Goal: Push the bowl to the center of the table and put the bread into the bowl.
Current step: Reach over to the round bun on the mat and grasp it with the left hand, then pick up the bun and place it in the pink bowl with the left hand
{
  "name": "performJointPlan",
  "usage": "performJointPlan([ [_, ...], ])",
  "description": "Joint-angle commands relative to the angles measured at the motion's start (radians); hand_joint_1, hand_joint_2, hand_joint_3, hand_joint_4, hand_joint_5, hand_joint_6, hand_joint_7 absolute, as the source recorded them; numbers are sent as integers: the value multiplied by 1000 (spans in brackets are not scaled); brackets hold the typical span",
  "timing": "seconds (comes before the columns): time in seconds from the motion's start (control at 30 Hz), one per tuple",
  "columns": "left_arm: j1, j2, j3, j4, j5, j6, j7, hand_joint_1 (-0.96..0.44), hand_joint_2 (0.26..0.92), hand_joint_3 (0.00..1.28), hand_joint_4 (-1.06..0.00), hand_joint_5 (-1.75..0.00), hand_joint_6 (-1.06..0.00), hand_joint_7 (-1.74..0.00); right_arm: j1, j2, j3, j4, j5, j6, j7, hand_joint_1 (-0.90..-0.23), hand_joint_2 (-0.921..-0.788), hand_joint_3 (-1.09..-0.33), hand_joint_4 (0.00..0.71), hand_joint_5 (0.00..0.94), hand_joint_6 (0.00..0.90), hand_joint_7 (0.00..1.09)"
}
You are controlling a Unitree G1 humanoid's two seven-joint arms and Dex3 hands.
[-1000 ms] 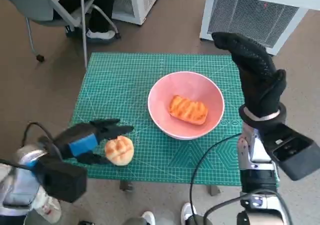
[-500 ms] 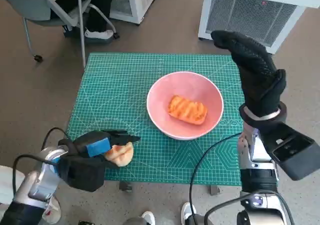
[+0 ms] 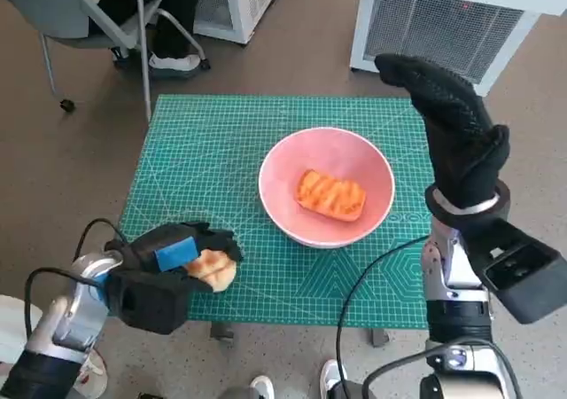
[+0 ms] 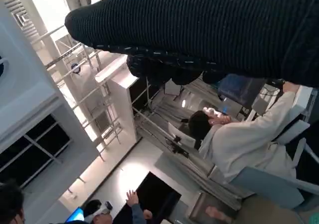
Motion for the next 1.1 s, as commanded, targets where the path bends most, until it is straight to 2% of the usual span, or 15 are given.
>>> performJointPlan([
  [0.03, -55, 32, 80, -98, -63, 33, -12, 0, 921, 189, -472, -1374, -567, -1248, 17, -2, -2, 9, -20, 1, -6, -630, -921, -819, -1, 451, -1, 642],
  [0.17, -110, 28, 130, -162, -107, 72, -11, 0, 921, 184, -479, -1352, -570, -1261, 11, -3, -2, 17, -18, 1, -4, -630, -921, -818, -1, 452, -1, 642],
  [0.2, -135, 23, 143, -179, -120, 84, -6, 0, 921, 234, -425, -1405, -514, -1323, 10, -3, -2, 19, -18, 1, -4, -630, -921, -818, -1, 453, -1, 643],
  [0.4, -286, -23, 171, -218, -153, 120, 40, 1, 921, 182, -495, -1333, -559, -1275, 1, -2, -3, 39, -10, -6, 5, -631, -921, -817, -1, 453, -1, 643],
  [0.6, -429, -85, 126, -145, -121, 69, 99, 0, 921, 177, -509, -1306, -557, -1289, -6, -3, -3, 55, -3, -10, 12, -626, -921, -814, -1, 454, -1, 642],
  [0.87, -628, -175, 10, 77, -31, -62, 145, 0, 921, 173, -543, -1262, -532, -1324, -7, -5, -2, 52, -4, -10, 12, -624, -921, -812, -1, 456, -1, 641],
  [0.97, -669, -209, -25, 133, -21, -42, 126, 0, 921, 176, -541, -1259, -526, -1333, -3, -5, -1, 45, -6, -11, 10, -624, -921, -810, -1, 457, -1, 641],
  [1.1, -713, -235, -81, 169, 14, 29, 76, 0, 921, 263, -420, -1360, -450, -1426, 4, -5, 0, 30, -10, -9, 5, -627, -921, -809, -1, 459, -1, 642],
])
